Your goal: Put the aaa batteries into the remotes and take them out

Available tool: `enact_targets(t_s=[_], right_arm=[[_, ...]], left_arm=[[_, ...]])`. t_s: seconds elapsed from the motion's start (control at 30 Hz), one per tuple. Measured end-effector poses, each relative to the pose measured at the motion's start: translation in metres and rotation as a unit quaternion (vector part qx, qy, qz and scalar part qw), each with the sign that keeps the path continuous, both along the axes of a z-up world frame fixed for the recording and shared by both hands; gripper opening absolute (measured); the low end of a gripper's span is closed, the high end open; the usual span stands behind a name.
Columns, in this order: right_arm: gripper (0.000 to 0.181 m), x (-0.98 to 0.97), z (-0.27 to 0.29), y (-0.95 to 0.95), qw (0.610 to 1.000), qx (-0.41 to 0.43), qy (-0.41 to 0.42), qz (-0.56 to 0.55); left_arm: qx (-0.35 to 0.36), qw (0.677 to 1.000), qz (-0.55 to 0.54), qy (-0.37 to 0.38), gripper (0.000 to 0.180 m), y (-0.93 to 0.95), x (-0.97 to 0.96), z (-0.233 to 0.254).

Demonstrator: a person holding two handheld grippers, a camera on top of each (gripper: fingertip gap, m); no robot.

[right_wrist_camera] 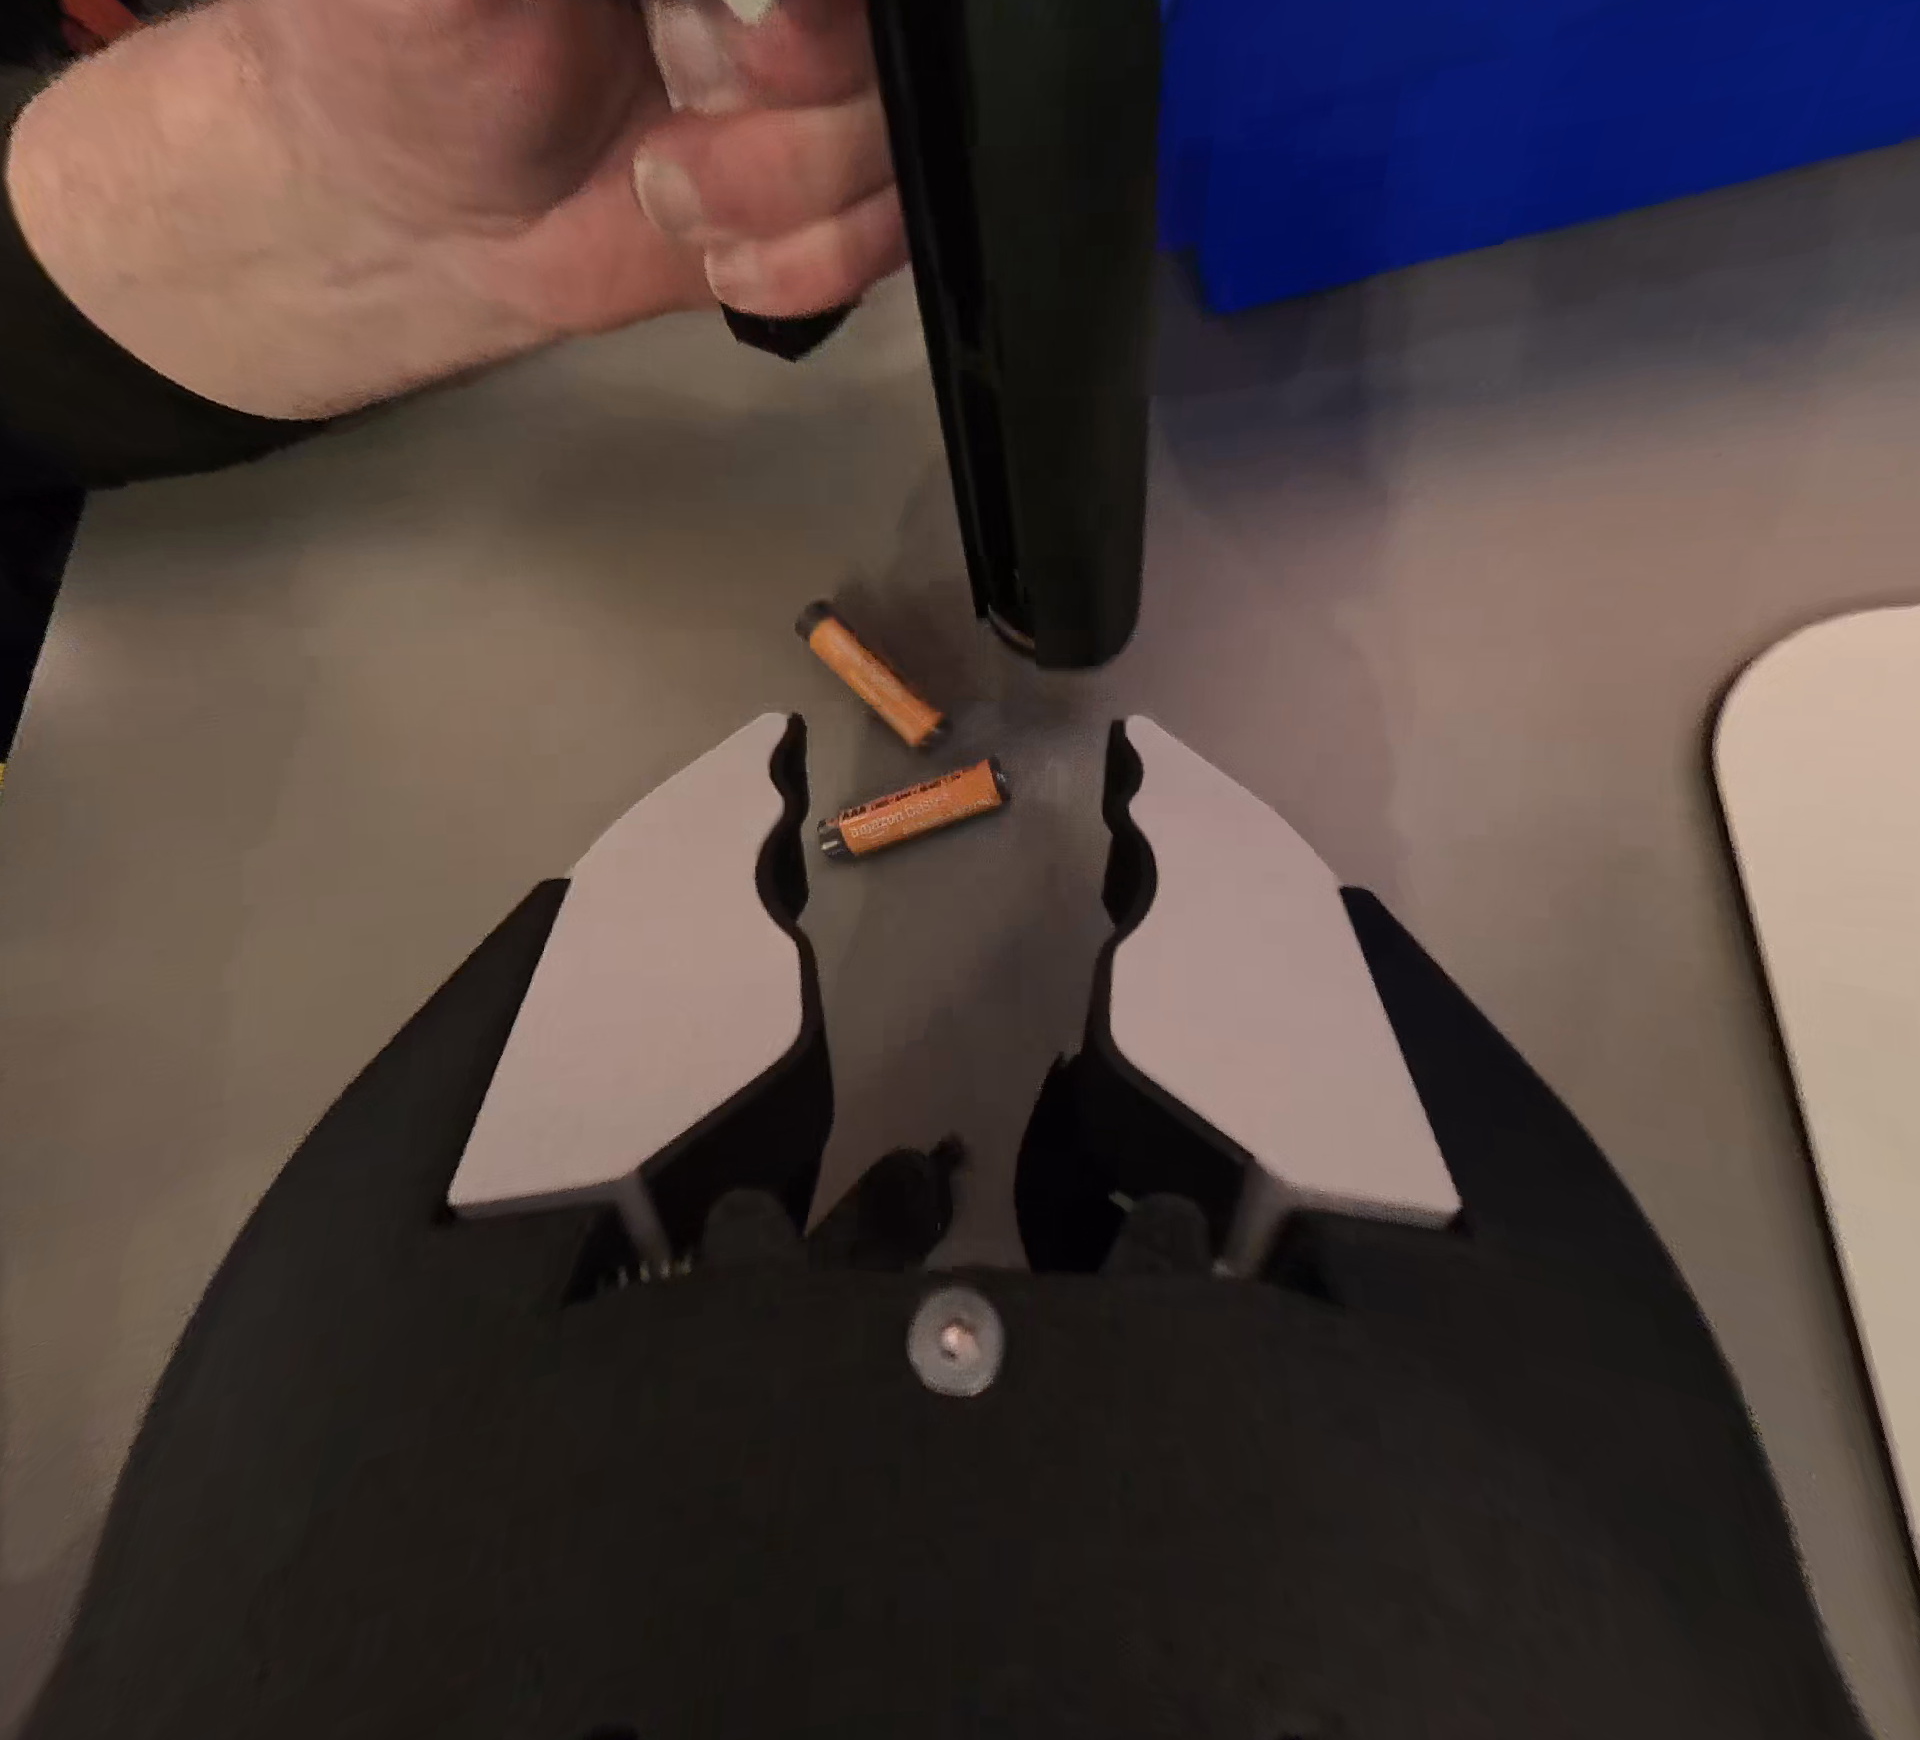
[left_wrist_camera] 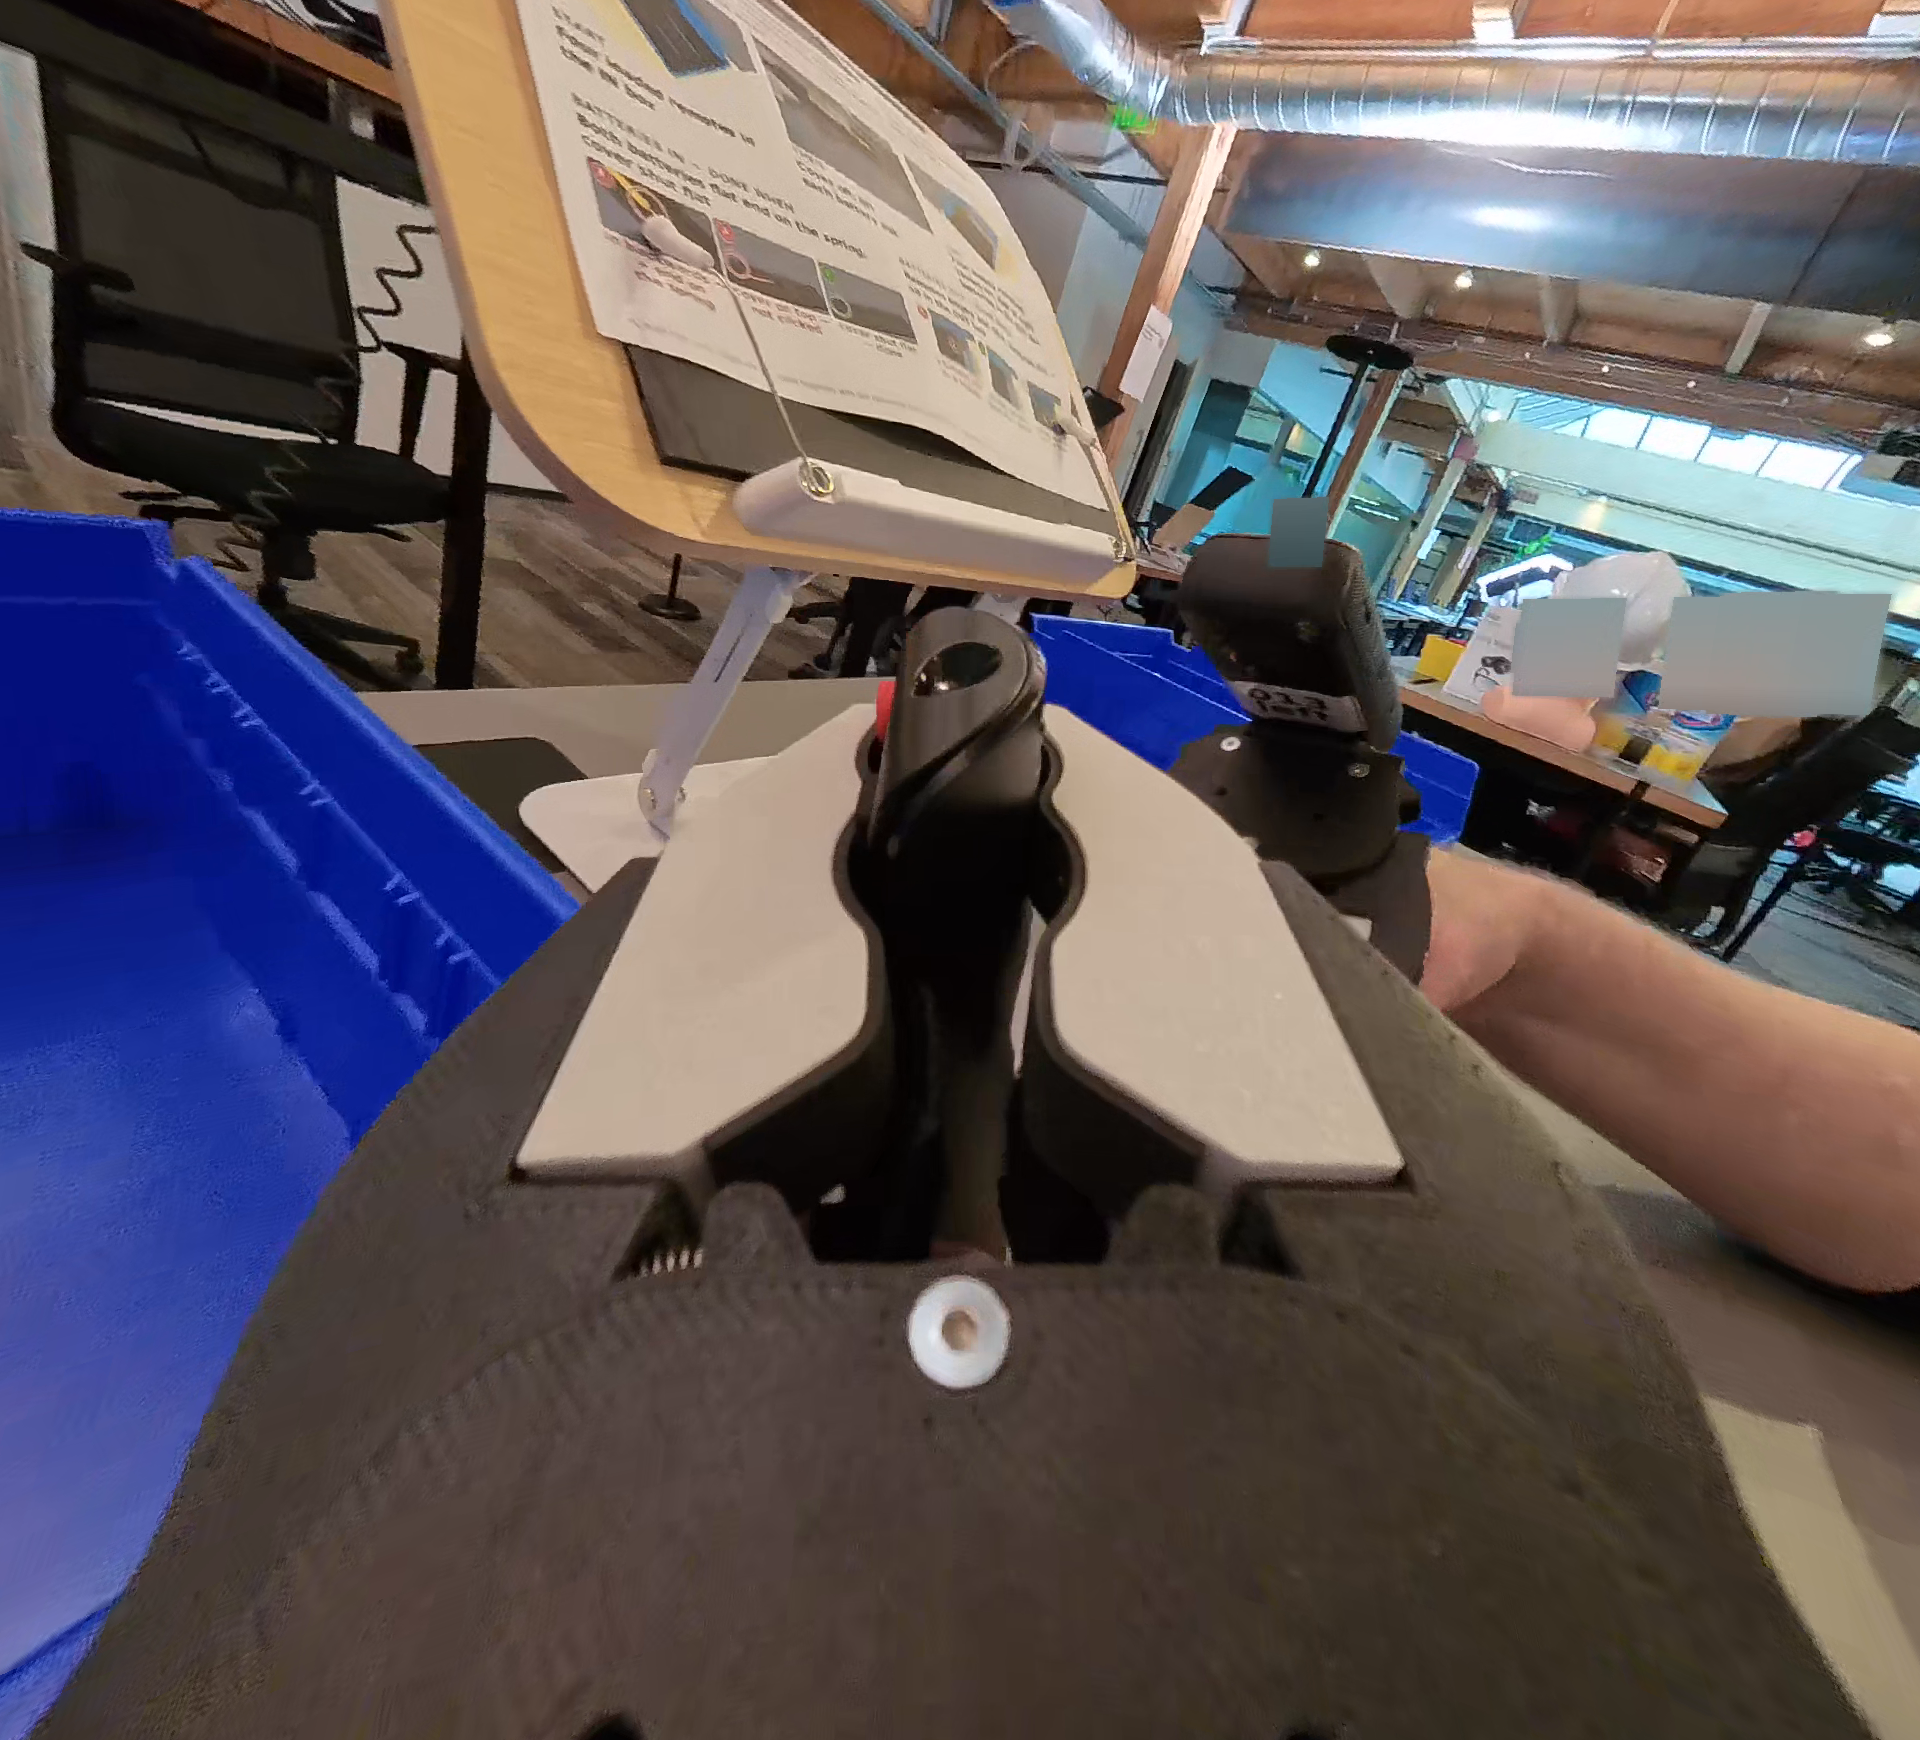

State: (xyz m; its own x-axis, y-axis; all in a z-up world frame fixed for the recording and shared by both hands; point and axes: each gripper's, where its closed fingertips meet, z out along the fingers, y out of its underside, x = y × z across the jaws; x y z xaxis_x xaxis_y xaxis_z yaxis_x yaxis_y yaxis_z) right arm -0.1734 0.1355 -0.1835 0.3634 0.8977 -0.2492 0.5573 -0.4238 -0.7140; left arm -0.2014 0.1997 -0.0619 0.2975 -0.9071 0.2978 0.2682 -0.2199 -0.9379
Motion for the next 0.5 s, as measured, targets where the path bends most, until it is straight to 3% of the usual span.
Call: enact_targets(t_s=[0.23, 0.37, 0.43, 0.5], right_arm=[[0.041, -0.006, 0.014, -0.031, 0.992, 0.093, -0.036, 0.08], [0.037, -0.027, -0.008, -0.029, 0.963, 0.184, -0.143, 0.137], [0.036, -0.038, -0.024, -0.03, 0.956, 0.171, -0.173, 0.167], [0.021, -0.044, -0.038, -0.036, 0.954, 0.136, -0.182, 0.194]], left_arm=[[-0.008, 0.999, 0.034, -0.021, 0.024, -0.005, -0.035, 0.004], [0.008, 0.998, 0.064, -0.005, 0.024, -0.018, -0.064, 0.011], [0.006, 0.997, 0.08, -0.011, 0.024, -0.025, -0.08, 0.012], [0.003, 0.994, 0.104, -0.019, 0.024, -0.03, -0.095, 0.01]])
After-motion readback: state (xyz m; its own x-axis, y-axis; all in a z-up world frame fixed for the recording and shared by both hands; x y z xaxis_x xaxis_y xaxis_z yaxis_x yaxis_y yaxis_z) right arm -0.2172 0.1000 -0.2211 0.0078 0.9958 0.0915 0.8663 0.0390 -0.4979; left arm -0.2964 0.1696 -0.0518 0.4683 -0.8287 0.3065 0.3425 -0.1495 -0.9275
